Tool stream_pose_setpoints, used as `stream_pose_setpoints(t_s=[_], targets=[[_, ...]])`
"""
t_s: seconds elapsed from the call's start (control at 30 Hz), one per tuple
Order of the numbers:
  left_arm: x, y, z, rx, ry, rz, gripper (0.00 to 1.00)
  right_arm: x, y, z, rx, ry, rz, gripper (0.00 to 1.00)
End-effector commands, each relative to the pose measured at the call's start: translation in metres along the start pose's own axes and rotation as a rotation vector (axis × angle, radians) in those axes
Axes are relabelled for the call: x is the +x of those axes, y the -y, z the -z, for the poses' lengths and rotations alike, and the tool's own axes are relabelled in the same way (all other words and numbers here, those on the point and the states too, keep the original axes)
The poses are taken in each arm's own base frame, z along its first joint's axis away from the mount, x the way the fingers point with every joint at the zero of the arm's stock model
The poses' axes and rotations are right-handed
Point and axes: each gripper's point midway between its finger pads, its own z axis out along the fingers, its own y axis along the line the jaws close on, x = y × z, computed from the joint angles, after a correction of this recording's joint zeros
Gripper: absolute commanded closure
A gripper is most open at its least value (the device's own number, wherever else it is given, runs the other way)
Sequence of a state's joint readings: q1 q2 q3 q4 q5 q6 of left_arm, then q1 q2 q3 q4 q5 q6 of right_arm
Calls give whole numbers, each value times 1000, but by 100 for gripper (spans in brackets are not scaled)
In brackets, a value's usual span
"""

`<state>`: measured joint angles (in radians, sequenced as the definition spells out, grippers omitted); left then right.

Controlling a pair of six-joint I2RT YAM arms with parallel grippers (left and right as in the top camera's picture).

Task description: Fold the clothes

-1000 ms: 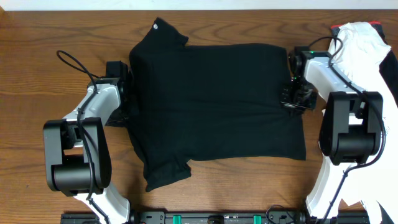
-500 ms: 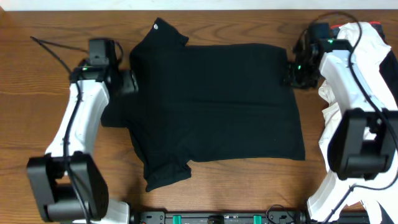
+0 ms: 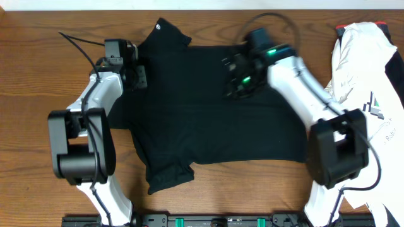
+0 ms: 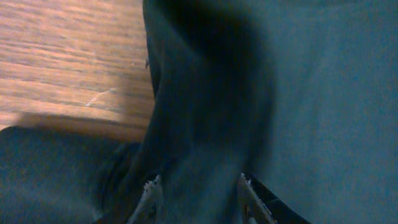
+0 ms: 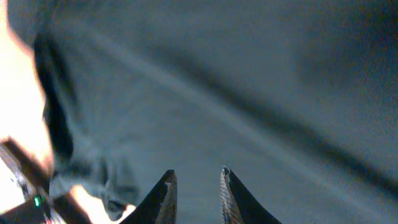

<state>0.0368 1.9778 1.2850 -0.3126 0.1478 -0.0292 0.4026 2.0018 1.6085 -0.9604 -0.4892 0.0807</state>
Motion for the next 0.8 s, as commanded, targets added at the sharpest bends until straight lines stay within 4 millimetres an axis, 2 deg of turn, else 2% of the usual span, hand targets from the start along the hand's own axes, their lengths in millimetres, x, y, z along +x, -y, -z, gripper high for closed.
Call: stream_pose_setpoints(t_s=[0.0, 0.17, 0.33, 0.43, 0.53, 0.67, 0.77], targets=[[9, -19, -14, -89, -24, -17, 59, 13, -25, -21, 18, -56, 122, 75], [20, -38, -25, -185, -59, -15, 60, 33, -38, -60, 75, -146, 190, 75], [22, -45, -25, -207, -67, -8, 61, 56, -26, -101, 98, -263, 152, 80], [22, -46, -25, -208, -67, -5, 61, 70, -14, -115, 111, -329, 122, 83], [21, -49, -25, -210, -63, -1, 61, 86, -1, -119, 151, -401, 92, 84], [17, -57, -24, -219, -50, 17, 61, 107, 22, -106, 291, -496, 82, 86], [15, -66, -22, -226, -40, 35, 60, 116, 28, -99, 322, -541, 101, 85]])
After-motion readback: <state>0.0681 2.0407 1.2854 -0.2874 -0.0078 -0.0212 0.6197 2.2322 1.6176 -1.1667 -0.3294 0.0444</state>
